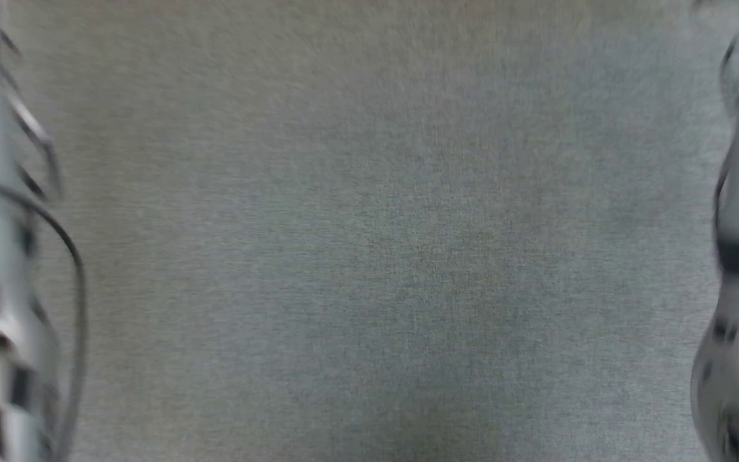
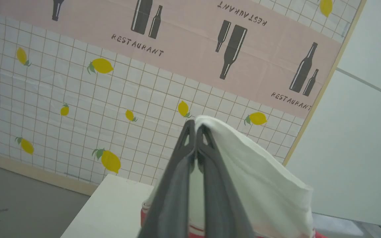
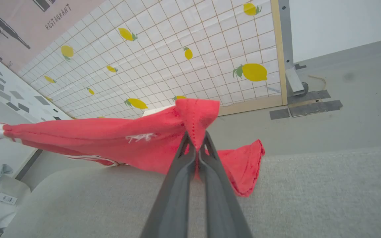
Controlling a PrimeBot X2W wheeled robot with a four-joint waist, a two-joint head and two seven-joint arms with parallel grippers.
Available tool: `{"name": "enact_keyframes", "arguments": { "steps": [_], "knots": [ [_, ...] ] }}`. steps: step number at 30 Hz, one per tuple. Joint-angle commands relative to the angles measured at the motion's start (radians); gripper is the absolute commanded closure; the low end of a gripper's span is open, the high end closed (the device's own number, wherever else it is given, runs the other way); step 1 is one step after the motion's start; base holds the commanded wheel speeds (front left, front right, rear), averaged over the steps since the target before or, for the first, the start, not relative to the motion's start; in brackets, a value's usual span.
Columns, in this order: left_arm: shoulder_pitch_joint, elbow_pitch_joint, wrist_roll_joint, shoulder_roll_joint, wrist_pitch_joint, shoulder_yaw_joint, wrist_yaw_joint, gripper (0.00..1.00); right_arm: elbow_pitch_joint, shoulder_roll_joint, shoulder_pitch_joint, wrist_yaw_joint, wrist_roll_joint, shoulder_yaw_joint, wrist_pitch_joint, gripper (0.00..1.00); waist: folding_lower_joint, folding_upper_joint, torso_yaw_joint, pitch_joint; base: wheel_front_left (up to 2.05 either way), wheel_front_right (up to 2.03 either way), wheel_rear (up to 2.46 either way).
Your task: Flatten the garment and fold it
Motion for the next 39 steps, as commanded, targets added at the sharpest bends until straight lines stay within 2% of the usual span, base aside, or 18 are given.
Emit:
{"name": "enact_keyframes", "arguments": {
  "steps": [1, 6, 9, 14, 17, 22, 26, 31, 36, 39],
  "knots": [
    [0.087, -0.025, -0.008, -0.02, -0.004, 0.008, -0.011, 1.0, -0.022, -0.019, 0.079, -0.001, 0.018, 0.018, -0.017, 1.0, -0.0001, 0.0, 0.044, -0.131, 0.0, 0.0, 0.0],
    [0.41, -0.13, -0.034, -0.067, -0.004, 0.019, -0.021, 1.0, -0.093, -0.053, 0.339, -0.001, 0.094, 0.068, -0.055, 1.0, -0.0001, 0.0, 0.061, -0.264, 0.0, 0.0, 0.0],
    [0.594, -0.194, -0.062, -0.088, 0.01, 0.024, -0.009, 1.0, -0.124, -0.078, 0.472, -0.001, 0.112, 0.089, -0.077, 1.0, -0.0001, 0.0, 0.063, -0.329, 0.0, 0.0, 0.0],
    [0.933, -0.303, -0.077, -0.114, 0.134, -0.025, 0.052, 1.0, -0.146, -0.123, 0.713, -0.001, 0.099, 0.119, -0.105, 1.0, -0.0001, 0.0, 0.075, -0.437, 0.0, 0.0, 0.0],
    [1.079, -0.348, -0.062, -0.097, 0.222, -0.068, 0.084, 1.0, -0.151, -0.153, 0.821, -0.001, 0.096, 0.113, -0.079, 1.0, -0.0001, 0.0, 0.079, -0.488, 0.0, 0.0, 0.0],
    [1.256, -0.417, -0.048, -0.053, 0.396, -0.137, 0.133, 1.0, -0.198, -0.192, 0.968, -0.001, 0.082, 0.1, 0.003, 1.0, -0.0001, 0.0, 0.076, -0.536, 0.0, 0.0, 0.0],
    [1.379, -0.479, -0.092, -0.037, 0.519, -0.141, 0.191, 1.0, -0.25, -0.203, 1.08, -0.001, 0.095, 0.083, 0.089, 1.0, -0.0001, 0.0, 0.071, -0.567, 0.0, 0.0, 0.0],
    [1.514, -0.557, -0.111, 0.016, 0.665, -0.14, 0.275, 1.0, -0.316, -0.218, 1.203, -0.001, 0.108, 0.084, 0.217, 1.0, -0.0001, 0.0, 0.063, -0.593, 0.0, 0.0, 0.0],
    [1.61, -0.636, -0.14, 0.04, 0.774, -0.147, 0.332, 1.0, -0.35, -0.217, 1.28, -0.001, 0.116, 0.076, 0.301, 1.0, -0.0001, 0.0, 0.06, -0.607, 0.0, 0.0, 0.0],
    [1.645, -0.681, -0.157, 0.047, 0.81, -0.146, 0.352, 1.0, -0.365, -0.211, 1.311, -0.001, 0.117, 0.074, 0.344, 1.0, -0.0001, 0.0, 0.057, -0.609, 0.0, 0.0, 0.0]
  ]
}}
